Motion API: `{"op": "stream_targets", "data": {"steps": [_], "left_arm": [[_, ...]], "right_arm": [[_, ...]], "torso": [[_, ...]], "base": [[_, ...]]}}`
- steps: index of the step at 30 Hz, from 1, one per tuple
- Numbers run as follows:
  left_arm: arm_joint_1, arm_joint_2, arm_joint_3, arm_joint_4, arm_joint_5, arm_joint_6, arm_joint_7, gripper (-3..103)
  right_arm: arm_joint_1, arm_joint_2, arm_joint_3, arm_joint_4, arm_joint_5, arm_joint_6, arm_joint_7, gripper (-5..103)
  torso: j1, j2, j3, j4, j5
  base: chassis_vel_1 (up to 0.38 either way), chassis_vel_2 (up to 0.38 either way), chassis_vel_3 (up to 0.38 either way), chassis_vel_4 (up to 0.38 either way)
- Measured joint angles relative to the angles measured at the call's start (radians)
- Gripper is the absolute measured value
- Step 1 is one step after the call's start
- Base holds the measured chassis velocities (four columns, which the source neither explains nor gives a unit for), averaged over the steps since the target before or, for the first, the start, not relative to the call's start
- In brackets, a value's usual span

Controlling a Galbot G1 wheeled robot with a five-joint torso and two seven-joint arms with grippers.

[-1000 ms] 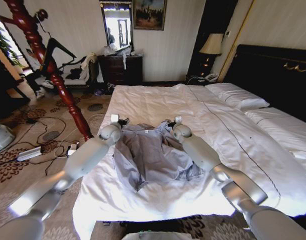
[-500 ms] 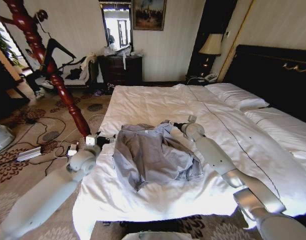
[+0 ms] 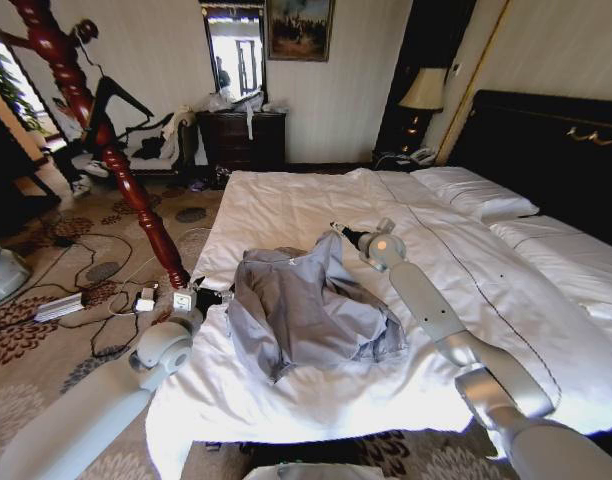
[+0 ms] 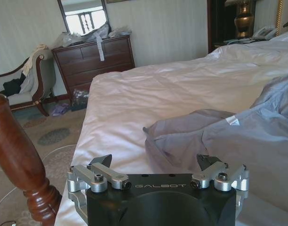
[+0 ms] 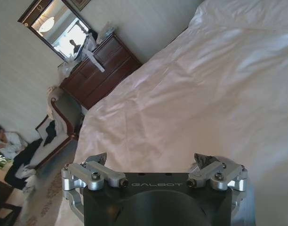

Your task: Pick up the clothes from the bed and hang them on the clothes hanger.

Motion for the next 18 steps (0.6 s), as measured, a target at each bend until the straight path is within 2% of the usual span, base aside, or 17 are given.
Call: {"op": "stream_targets", "data": {"steps": [2, 3, 5, 7, 8, 10, 11, 15, 18], "left_arm": [[0.024, 0.001, -0.014, -0.014, 0.004, 0.001, 0.000, 100], [0.024, 0.001, -0.014, -0.014, 0.004, 0.001, 0.000, 100], [0.069, 0.001, -0.035, -0.035, 0.011, 0.003, 0.001, 100], [0.139, -0.005, -0.058, -0.060, 0.030, 0.003, 0.008, 100], [0.139, -0.005, -0.058, -0.060, 0.030, 0.003, 0.008, 100], [0.192, -0.013, -0.069, -0.081, 0.040, 0.004, 0.011, 100], [0.214, -0.016, -0.072, -0.090, 0.044, 0.004, 0.011, 100], [0.267, -0.018, -0.080, -0.120, 0.050, 0.005, 0.012, 100], [0.370, -0.021, -0.124, -0.165, 0.062, 0.006, 0.020, 100]], "right_arm": [[-0.012, -0.039, -0.018, 0.016, -0.068, -0.017, -0.001, 100], [-0.012, -0.039, -0.018, 0.016, -0.068, -0.017, -0.001, 100], [-0.054, -0.097, -0.033, 0.058, -0.138, -0.044, -0.005, 100], [-0.143, -0.171, -0.032, 0.130, -0.224, -0.062, -0.016, 100], [-0.143, -0.171, -0.032, 0.130, -0.224, -0.062, -0.016, 100], [-0.210, -0.218, -0.017, 0.188, -0.270, -0.067, -0.029, 100], [-0.242, -0.241, -0.004, 0.220, -0.278, -0.069, -0.030, 100], [-0.333, -0.290, 0.061, 0.316, -0.272, -0.079, -0.024, 100], [-0.485, -0.337, 0.185, 0.460, -0.246, -0.100, 0.002, 100]], "torso": [[0.000, 0.000, 0.000, 0.0007, -0.0001], [0.000, 0.000, 0.000, 0.0007, -0.0001], [0.000, 0.000, 0.000, -0.0013, 0.0002], [0.000, 0.000, 0.000, -0.0019, 0.0007], [0.000, 0.000, 0.000, -0.0019, 0.0007], [0.000, 0.000, 0.000, -0.0009, 0.0007], [0.000, 0.000, 0.000, -0.0001, 0.0002], [0.000, 0.000, 0.000, -0.0008, 0.0006], [0.000, 0.000, 0.000, -0.0007, 0.0005]], "base": [[0.000, 0.000, 0.000, 0.000], [0.000, 0.000, 0.000, 0.000], [0.000, 0.000, 0.000, 0.000], [0.000, 0.000, 0.000, 0.000], [0.000, 0.000, 0.000, 0.000], [0.000, 0.000, 0.000, 0.000], [0.000, 0.000, 0.000, 0.000], [0.000, 0.000, 0.000, 0.000], [0.000, 0.000, 0.000, 0.000]]}}
